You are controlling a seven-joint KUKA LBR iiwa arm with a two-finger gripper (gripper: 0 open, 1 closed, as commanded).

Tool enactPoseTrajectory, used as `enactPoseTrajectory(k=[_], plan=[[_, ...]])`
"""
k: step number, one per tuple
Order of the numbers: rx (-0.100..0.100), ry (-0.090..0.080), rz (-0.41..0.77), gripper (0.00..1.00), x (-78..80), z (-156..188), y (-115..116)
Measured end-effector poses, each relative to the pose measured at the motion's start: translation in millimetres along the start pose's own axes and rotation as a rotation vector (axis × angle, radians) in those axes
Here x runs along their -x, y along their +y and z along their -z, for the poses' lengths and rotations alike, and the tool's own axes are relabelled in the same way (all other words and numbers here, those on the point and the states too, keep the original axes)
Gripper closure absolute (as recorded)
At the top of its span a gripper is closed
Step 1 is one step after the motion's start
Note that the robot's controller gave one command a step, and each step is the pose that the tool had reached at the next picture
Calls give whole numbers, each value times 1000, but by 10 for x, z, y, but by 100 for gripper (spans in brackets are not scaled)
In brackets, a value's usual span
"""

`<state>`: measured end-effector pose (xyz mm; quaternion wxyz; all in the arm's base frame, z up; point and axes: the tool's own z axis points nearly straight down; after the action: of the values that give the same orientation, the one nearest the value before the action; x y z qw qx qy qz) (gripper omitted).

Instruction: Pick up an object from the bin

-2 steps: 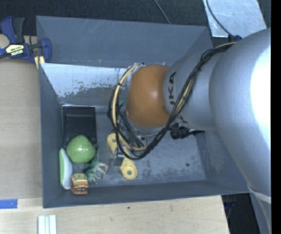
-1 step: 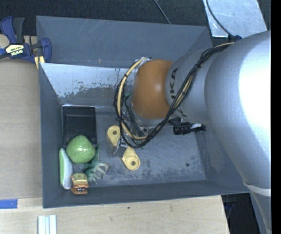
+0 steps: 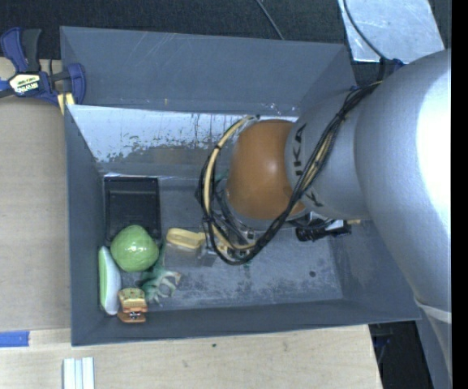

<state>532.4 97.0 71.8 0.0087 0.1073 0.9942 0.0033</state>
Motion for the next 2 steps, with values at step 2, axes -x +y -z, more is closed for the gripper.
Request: enactPoseTrajectory(k=[2], plan=[[-2,4,0,100,-13,109,-6]])
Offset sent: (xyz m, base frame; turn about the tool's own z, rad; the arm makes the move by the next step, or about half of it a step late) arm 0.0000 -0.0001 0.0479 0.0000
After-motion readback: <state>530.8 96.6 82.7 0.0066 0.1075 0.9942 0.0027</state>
